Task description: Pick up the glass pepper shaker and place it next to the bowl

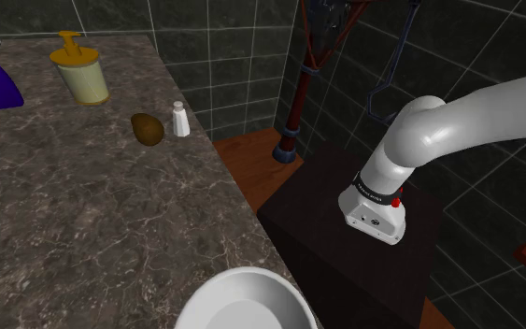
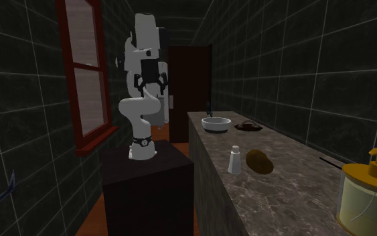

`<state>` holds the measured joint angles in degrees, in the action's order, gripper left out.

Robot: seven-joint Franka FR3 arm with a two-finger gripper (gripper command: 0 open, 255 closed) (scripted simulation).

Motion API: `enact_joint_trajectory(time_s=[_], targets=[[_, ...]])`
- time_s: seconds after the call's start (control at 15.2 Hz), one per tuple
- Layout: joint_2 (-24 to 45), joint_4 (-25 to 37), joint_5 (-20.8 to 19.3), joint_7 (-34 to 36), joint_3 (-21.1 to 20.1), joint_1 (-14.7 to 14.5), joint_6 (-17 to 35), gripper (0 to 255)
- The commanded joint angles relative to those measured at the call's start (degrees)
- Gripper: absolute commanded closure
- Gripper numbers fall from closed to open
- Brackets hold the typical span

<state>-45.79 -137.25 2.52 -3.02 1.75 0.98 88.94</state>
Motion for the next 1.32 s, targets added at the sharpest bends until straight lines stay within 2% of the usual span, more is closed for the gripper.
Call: enact_joint_trajectory(time_s=[0.0, 0.59, 1.25], targets=[[0.0, 0.0, 0.0, 0.0, 0.0, 0.0, 0.0, 0], [15.5, 3.3, 3.8, 4.9, -5.9, -2.9, 12.9, 0], [35.6, 13.9, 4.0, 10.5, -11.5, -5.1, 23.1, 0]])
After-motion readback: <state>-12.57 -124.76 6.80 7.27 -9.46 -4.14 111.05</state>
